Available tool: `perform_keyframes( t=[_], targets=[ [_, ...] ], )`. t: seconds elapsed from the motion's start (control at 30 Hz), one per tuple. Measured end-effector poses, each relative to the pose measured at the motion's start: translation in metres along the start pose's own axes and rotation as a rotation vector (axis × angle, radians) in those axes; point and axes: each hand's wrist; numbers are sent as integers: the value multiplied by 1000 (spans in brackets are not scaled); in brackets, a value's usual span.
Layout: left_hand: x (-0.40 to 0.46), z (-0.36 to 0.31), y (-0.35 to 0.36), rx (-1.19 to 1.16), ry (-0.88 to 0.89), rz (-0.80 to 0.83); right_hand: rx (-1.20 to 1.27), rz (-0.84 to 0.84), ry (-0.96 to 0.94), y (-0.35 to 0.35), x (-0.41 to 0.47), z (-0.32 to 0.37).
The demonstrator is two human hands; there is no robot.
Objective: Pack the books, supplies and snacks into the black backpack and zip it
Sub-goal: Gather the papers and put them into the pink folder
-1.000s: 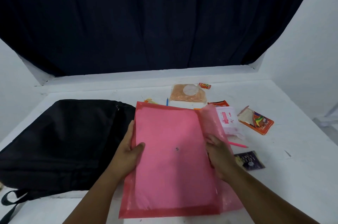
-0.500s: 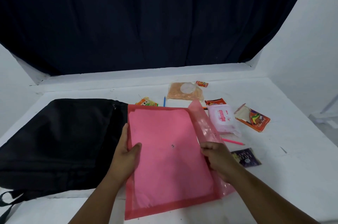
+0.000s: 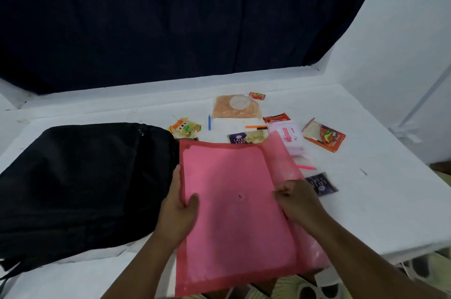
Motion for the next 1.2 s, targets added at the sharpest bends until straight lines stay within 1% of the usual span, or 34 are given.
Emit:
perform_keyframes(
  t=[0.03,0.1,0.17,0.23,0.3,0.43,0.53,0.6,0.63,0.7,0.73,0.77,0.83,0.93,1.03,1.1,1.2],
  targets=[
    [-2,2,4,84,39,-21,-44,4,5,2,-2,-3],
    [-3,14,11,258,180,-41,-110,-15,17,3,-8,-4],
    [-3,29,16,375,290,-32,-95,-38,46,4,-14,-5],
    [-1,39,20,450,338,2,-58,-45,71,6,-19,-5],
    [-1,44,22,534,351,23,-55,-48,73,9,-22,-7],
    [3,61,16,663,412,92,-135,-77,49,12,-27,-4],
    [8,67,14,651,497,125,-195,-118,10,14,-29,-3],
    [8,64,12,632,536,130,-223,-113,-10,14,-27,-6],
    [7,62,11,614,515,138,-233,-115,-25,14,-26,-6],
    [4,58,10,550,385,168,-267,-122,-57,12,-26,-4],
    [3,57,9,525,355,168,-281,-114,-63,13,-27,-3],
    [2,58,8,522,354,166,-290,-87,-63,14,-29,-3],
    [0,54,9,588,376,180,-313,-12,-55,17,-33,-4],
    [-1,53,10,700,377,190,-404,7,-84,21,-30,-14],
    [1,52,10,675,413,171,-500,-23,-166,19,-18,-20],
    [4,53,13,646,469,176,-569,-46,-212,16,-8,-22],
    [8,55,20,592,547,208,-667,-13,-234,9,1,-21]
  ],
)
Point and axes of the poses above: each hand's wrist, its own x-axis towards the middle knuckle, its own y-axis out of the palm, z = x × y, and after that the axes turned 9 degrees about -x, right-handed
